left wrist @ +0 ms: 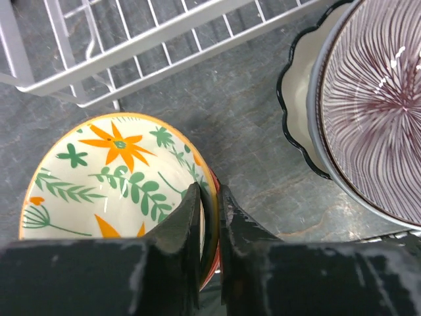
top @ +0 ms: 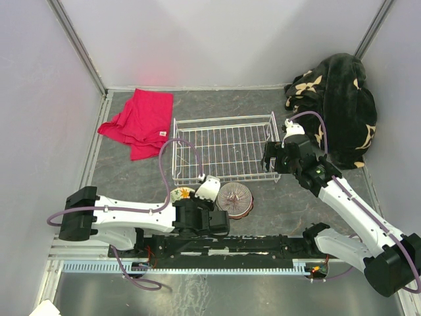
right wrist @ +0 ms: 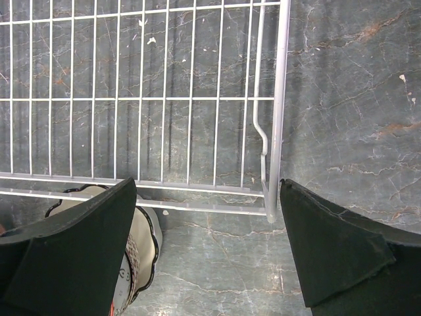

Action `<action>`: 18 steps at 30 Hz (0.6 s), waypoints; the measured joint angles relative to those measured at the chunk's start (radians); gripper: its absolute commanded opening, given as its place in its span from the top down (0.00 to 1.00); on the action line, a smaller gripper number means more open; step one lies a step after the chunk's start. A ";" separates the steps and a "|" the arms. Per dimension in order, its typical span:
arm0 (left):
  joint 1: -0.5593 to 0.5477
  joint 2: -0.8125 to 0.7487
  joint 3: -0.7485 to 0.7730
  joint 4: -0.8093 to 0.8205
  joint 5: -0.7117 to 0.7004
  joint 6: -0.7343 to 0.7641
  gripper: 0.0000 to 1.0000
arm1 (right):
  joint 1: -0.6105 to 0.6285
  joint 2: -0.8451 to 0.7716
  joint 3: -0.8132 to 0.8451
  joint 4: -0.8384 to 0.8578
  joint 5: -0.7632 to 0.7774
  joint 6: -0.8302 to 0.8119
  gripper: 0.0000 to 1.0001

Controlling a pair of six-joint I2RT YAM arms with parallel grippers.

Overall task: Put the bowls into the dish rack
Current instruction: Pick up the bowl from the center of the board.

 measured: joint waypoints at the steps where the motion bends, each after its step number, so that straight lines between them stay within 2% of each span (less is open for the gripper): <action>1: 0.000 -0.001 0.000 -0.002 -0.006 0.014 0.97 | 0.000 0.000 0.000 0.000 0.000 0.000 0.03; 8: 0.000 -0.025 0.001 -0.010 0.000 0.021 0.97 | 0.000 0.000 0.000 0.000 0.000 0.000 0.03; 12: -0.005 -0.037 0.001 -0.022 0.001 0.020 0.88 | 0.000 0.000 0.000 0.000 0.000 0.000 0.01; 18: -0.026 -0.041 0.009 -0.037 0.010 0.019 0.81 | 0.000 0.000 0.000 0.000 0.000 0.000 0.00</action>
